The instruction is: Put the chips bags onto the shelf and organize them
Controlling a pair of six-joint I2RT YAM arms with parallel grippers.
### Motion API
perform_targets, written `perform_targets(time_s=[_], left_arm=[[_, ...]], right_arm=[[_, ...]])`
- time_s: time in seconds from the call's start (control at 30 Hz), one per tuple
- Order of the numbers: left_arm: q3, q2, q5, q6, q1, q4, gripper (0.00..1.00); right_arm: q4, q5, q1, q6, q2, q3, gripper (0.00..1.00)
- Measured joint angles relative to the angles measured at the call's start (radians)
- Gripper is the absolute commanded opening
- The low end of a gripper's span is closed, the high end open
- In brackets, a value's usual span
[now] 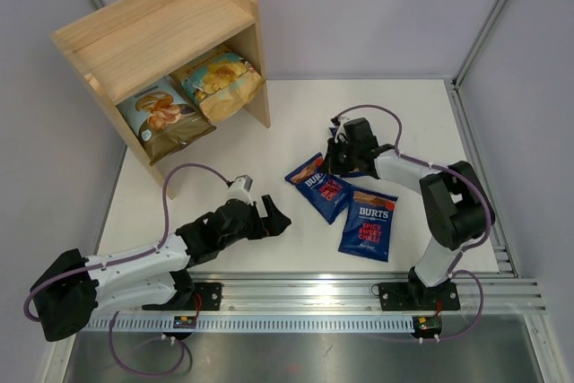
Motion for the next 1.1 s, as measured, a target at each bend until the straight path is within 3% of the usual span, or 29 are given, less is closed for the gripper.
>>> perform_targets(time_s=[0.37, 0.73, 0.8, 0.9, 1.03, 1.1], left_arm=[[0.011, 0.092, 0.031, 0.133, -0.002, 0.253, 0.99], [0.011, 0.177, 0.050, 0.235, -0.008, 0.548, 0.99], [0.012, 0.193, 0.051, 0.240, -0.008, 0.580, 0.96], [0.015, 0.211, 0.062, 0.248, -0.009, 0.635, 0.79], [0.023, 0.220, 0.090, 0.249, -0.011, 0.737, 0.74], [0.023, 0.220, 0.108, 0.245, -0.011, 0.797, 0.62]], right_arm=[[0.225, 0.100, 0.012, 0.498, -0.330, -0.210, 0.00], [0.340, 0.118, 0.056, 0.820, -0.594, -0.314, 0.00], [0.362, 0.122, 0.074, 0.859, -0.633, -0.329, 0.00], [0.393, 0.138, 0.098, 0.911, -0.690, -0.366, 0.00], [0.399, 0.171, 0.106, 0.957, -0.755, -0.404, 0.00], [0.399, 0.190, 0.106, 0.974, -0.784, -0.420, 0.00]])
